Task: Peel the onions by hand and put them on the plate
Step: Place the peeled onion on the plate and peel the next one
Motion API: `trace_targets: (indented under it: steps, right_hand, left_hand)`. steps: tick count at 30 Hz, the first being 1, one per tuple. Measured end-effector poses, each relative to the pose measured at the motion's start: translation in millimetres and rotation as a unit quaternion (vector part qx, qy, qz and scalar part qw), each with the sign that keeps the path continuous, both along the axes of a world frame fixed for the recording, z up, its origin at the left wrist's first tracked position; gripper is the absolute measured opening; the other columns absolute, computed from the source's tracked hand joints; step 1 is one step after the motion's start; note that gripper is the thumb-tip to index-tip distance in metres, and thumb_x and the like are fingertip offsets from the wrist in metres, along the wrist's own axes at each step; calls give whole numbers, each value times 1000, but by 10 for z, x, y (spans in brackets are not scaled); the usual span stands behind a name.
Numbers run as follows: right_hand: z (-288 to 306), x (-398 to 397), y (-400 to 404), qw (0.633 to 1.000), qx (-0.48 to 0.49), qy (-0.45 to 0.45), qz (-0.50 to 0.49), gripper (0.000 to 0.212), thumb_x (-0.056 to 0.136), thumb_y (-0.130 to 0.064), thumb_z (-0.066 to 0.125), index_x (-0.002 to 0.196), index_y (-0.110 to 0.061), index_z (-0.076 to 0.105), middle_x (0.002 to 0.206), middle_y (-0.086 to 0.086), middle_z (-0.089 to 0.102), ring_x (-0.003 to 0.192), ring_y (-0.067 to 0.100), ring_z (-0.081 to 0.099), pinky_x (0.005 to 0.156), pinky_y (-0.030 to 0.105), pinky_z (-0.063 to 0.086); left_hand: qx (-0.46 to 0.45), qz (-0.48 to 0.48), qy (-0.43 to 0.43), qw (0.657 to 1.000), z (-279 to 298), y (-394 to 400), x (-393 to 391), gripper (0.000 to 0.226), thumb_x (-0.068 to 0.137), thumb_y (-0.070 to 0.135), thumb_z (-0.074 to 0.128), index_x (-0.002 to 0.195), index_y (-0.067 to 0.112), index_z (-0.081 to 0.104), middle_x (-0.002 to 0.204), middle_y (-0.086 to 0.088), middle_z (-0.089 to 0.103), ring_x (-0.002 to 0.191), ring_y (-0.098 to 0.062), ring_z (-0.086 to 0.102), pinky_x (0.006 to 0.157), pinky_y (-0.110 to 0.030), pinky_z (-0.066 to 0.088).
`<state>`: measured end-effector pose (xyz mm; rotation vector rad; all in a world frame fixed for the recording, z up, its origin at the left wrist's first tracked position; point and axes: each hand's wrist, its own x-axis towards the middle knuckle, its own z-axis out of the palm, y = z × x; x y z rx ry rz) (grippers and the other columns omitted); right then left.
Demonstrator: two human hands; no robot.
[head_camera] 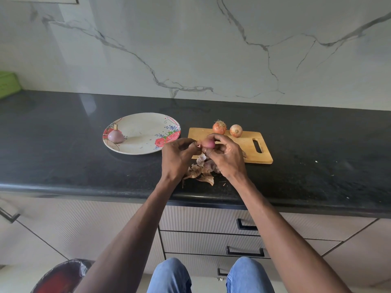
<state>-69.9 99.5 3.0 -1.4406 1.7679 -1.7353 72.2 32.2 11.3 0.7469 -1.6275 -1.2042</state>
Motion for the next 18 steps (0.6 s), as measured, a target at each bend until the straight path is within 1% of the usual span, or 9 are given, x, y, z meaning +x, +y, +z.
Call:
trace_targets:
  steps: [2,5,7,9,11,13,14,16,18]
  right_hand:
    - [1,0,-2,1000,-1,-1,-2,33,82,-11,78,112,-10,66,107,5,71,90,16,73,78,42,61]
    - [15,9,9,1000,-13,-17,-3,30,82,-12,77,109,-11,63,104,2,71,91,16,72,82,40,61]
    - [29,25,20,999,-25,-22,-8,30,81,-16,74,108,-12,62,102,0,70,92,13,71,83,34,60]
    - [41,37,30,999,-33,-30,-5,31,80,-13,71,109,-9,60,99,-3,69,90,9,70,80,27,58]
    - [36,37,33,999,-35,-35,-1,31,81,-1,69,110,-8,59,100,-3,68,90,8,71,80,23,57]
    - [31,35,32,999,-33,-29,-4,35,81,3,68,111,-12,59,104,1,69,93,12,72,82,25,57]
    - [30,33,28,999,-34,-22,-5,36,81,3,67,111,-14,59,106,2,69,95,14,71,82,26,57]
    - [33,36,22,999,-34,-13,-10,38,80,3,69,108,-21,59,107,-1,69,96,11,70,83,26,58]
    - [39,43,19,999,-33,-5,-18,42,80,2,73,106,-28,58,103,-11,68,94,2,69,81,22,57]
  left_hand:
    - [6,12,-5,1000,-7,-18,-11,11,93,6,66,92,8,77,80,-7,78,78,-19,77,77,-42,63]
    - [16,39,-7,999,-32,-68,-29,10,92,12,70,92,6,78,78,-5,78,76,-17,77,76,-39,62]
    - [21,67,-5,998,-45,-93,-41,14,93,14,70,93,3,78,76,-5,77,75,-17,77,72,-36,61]
    - [16,88,-13,996,-68,-120,-50,16,95,13,67,97,1,77,76,-5,77,77,-19,77,68,-29,60]
    - [0,88,-21,996,-75,-133,-48,19,95,10,66,109,1,75,86,-6,77,81,-19,77,71,-24,59]
    - [-20,77,-35,996,-82,-150,-56,30,95,11,64,123,4,70,103,-8,77,90,-17,76,79,-25,59]
    - [-42,79,-57,994,-77,-151,-59,30,95,13,65,124,5,71,108,-8,76,95,-16,74,81,-20,57]
    - [-88,92,-93,987,-53,-126,-60,27,95,15,65,119,4,74,120,-9,73,101,-8,67,81,-3,46]
    - [-114,88,-100,985,-47,-126,-57,27,94,12,66,119,6,74,131,-5,66,102,2,59,82,3,40]
